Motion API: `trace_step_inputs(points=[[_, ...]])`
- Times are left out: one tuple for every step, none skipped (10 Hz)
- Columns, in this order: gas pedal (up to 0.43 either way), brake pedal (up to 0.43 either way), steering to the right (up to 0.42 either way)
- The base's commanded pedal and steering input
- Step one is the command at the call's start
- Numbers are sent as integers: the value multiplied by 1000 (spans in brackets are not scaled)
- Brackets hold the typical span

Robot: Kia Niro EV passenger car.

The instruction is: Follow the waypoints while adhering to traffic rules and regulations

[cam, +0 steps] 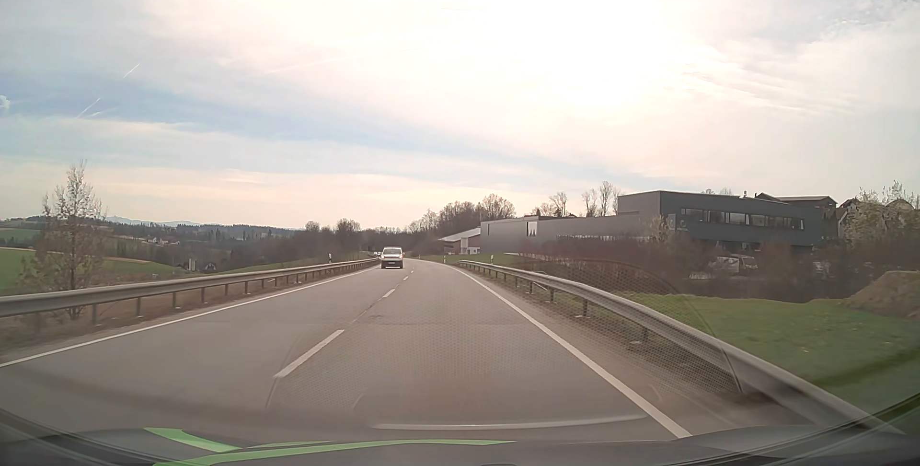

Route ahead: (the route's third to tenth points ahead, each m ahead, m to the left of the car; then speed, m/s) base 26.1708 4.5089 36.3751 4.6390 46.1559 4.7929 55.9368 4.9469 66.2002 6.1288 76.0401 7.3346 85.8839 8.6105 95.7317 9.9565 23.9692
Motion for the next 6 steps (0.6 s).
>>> trace_step_inputs(points=[[79, 0, -6], [79, 0, -7], [79, 0, -8], [79, 0, -8], [79, 0, -8], [79, 0, -8]])
